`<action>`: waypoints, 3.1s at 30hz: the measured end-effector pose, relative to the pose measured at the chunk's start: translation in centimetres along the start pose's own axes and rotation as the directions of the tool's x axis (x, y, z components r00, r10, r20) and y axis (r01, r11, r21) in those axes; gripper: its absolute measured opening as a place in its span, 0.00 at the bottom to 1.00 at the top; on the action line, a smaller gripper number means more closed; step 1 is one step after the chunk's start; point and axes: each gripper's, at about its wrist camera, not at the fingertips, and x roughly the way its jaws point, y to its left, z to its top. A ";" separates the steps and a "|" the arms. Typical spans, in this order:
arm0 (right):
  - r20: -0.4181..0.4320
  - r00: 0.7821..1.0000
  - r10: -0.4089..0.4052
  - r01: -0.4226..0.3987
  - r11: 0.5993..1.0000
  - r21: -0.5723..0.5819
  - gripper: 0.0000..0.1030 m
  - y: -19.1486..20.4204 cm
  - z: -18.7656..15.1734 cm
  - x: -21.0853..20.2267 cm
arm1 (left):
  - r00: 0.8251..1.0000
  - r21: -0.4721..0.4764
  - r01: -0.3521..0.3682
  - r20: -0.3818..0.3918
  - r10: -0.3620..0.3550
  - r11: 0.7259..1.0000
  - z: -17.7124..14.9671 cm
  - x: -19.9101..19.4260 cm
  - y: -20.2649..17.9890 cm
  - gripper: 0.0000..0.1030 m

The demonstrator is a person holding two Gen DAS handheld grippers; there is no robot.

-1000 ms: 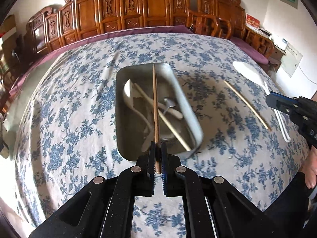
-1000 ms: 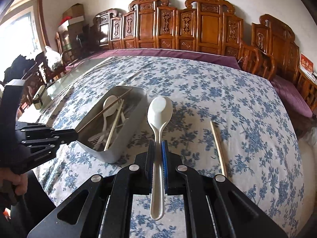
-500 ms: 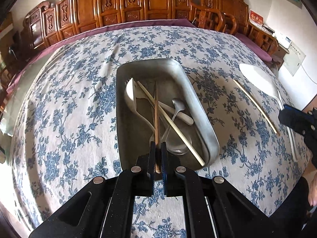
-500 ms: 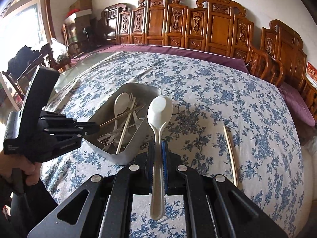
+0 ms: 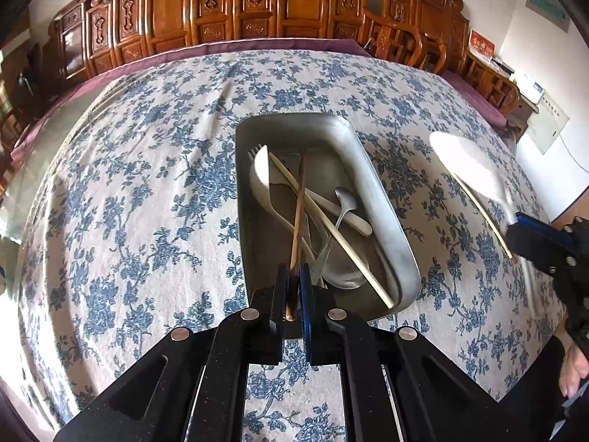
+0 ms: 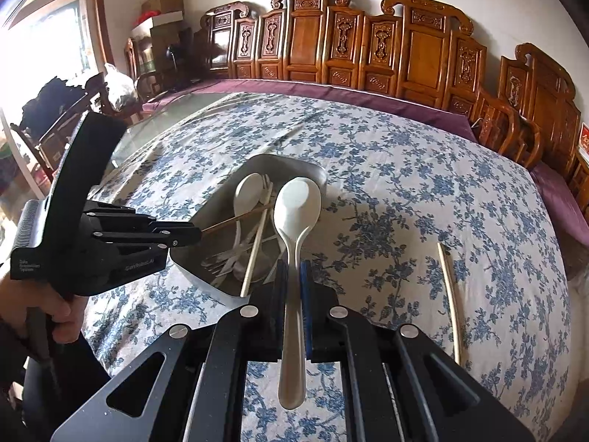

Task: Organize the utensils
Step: 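Carry the chopstick with the left gripper into the grey tray and release, then lower the white plastic spoon into the grey tray and open the right gripper, then move the right gripper to a wooden chopstick lying on the cloth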

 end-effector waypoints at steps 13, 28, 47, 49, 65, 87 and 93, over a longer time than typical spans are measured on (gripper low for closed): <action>-0.017 1.000 0.025 -0.025 1.000 -0.019 0.09 2.6 2.4 3.1 | 0.999 -0.004 -0.008 0.048 0.009 1.000 -0.1 -2.7 1.8 0.25; -0.055 0.998 0.033 -0.030 0.998 0.059 0.09 2.7 5.5 9.2 | 0.995 -0.028 -0.033 0.096 0.036 0.999 -0.5 -5.9 4.3 0.34; -0.108 0.992 0.064 -0.044 0.983 0.177 0.09 1.4 5.8 13.1 | 0.994 -0.040 -0.056 0.095 0.060 0.998 -0.9 -6.6 5.3 0.40; -0.114 0.990 0.086 -0.063 0.979 0.196 0.09 1.5 5.9 13.3 | 0.994 -0.036 -0.057 0.093 0.060 0.998 -1.0 -6.5 5.1 0.40; -0.112 0.981 0.159 -0.143 0.980 0.139 0.10 3.0 5.0 11.9 | 0.994 -0.029 -0.059 0.095 0.061 0.998 -1.0 -6.6 4.5 0.40; -0.053 0.994 -0.098 0.102 0.992 0.079 0.22 -13.5 -7.5 -3.3 | 0.995 0.112 0.016 0.093 -0.027 0.994 0.0 -4.8 -7.6 0.47; -0.103 0.988 -0.115 0.128 0.983 0.128 0.22 -17.3 -10.7 -1.9 | 0.995 0.137 0.031 0.092 -0.044 0.990 -0.2 -3.5 -10.9 0.68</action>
